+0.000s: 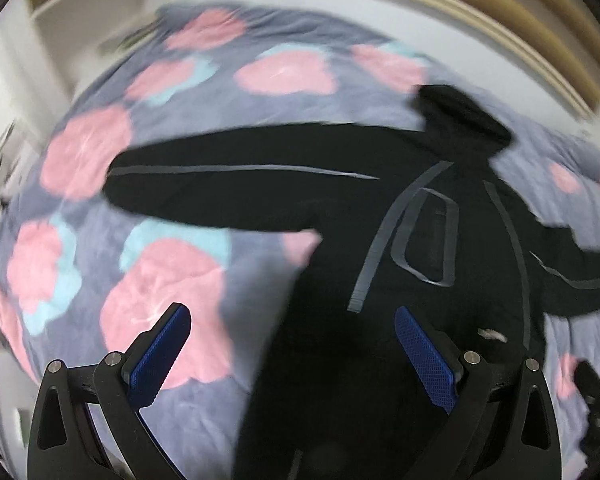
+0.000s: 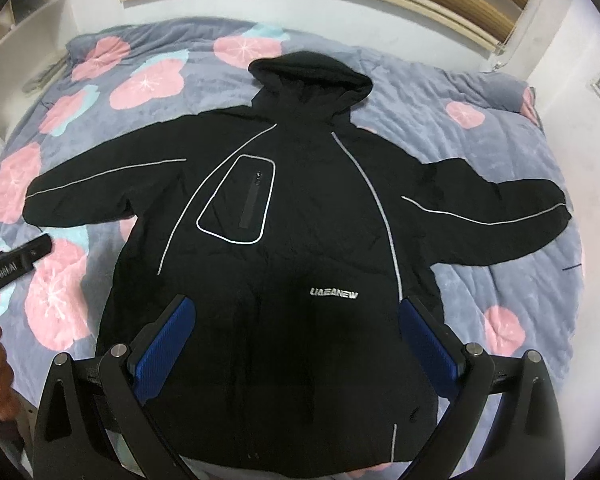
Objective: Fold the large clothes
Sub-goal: 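Grasp the black jacket's sleeve cuff with the left gripper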
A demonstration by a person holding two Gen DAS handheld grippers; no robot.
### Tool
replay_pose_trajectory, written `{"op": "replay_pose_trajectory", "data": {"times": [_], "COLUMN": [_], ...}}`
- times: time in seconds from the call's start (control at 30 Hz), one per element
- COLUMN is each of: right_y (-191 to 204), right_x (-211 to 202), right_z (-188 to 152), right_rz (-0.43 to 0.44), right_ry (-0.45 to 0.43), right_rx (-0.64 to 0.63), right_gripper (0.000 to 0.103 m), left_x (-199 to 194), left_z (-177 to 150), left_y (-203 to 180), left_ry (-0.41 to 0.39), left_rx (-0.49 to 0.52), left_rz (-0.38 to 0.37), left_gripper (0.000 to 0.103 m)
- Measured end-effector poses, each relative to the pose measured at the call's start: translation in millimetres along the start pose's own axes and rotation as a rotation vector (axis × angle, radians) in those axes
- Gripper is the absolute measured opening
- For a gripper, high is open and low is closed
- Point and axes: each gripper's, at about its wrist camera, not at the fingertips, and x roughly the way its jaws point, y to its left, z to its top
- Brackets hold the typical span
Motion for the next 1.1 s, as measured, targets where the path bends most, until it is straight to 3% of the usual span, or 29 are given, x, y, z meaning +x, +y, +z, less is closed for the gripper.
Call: {"op": "replay_pose_trajectory", "data": {"times": [0.13, 0.23, 0.4, 0.47, 0.6, 0.7, 0.8, 0.97, 1.07, 1.1], "right_y": [18, 35, 63, 74, 94, 106, 113, 121, 126, 127], "right_x": [29, 51, 83, 94, 113, 124, 136, 152, 157, 158], "right_z": [17, 28, 46, 54, 65, 69, 73, 78, 82, 83], "right_rz": [0.011, 0.018, 0.043, 0.049, 0.054, 0.05, 0.043, 0.044, 0.043, 0.043], "right_ry": [0.054, 0.082, 0.121, 0.132, 0.146, 0.159, 0.174, 0.198, 0.195, 0.191], "right_rx": [-0.03, -0.062, -0.105, -0.127, -0.171, -0.203, -0.221, -0.238, -0.253, -0.258], "right_gripper": [0.102, 0.102, 0.102, 0.102, 0.102, 0.102, 0.102, 0.102, 0.102, 0.102], "left_x": [38, 57, 70, 82, 119, 152, 174, 219, 239, 245], "left_z": [25, 43, 70, 81, 103, 114, 116, 123, 125, 126], "left_y": [72, 125, 172, 184, 223, 263, 286, 302, 305, 305], "left_ry": [0.016, -0.037, -0.163, -0.168, -0.154, -0.137, -0.136, -0.07, -0.044, -0.035], "left_rx": [-0.172, -0.307, -0.354, -0.358, -0.401, -0.513, -0.569, -0.585, -0.591, -0.589], "left_rz": [0.0, 0.014, 0.151, 0.172, 0.1, 0.024, 0.004, -0.026, -0.079, -0.11], "left_gripper": [0.102, 0.102, 0.102, 0.102, 0.102, 0.102, 0.102, 0.101, 0.087, 0.073]}}
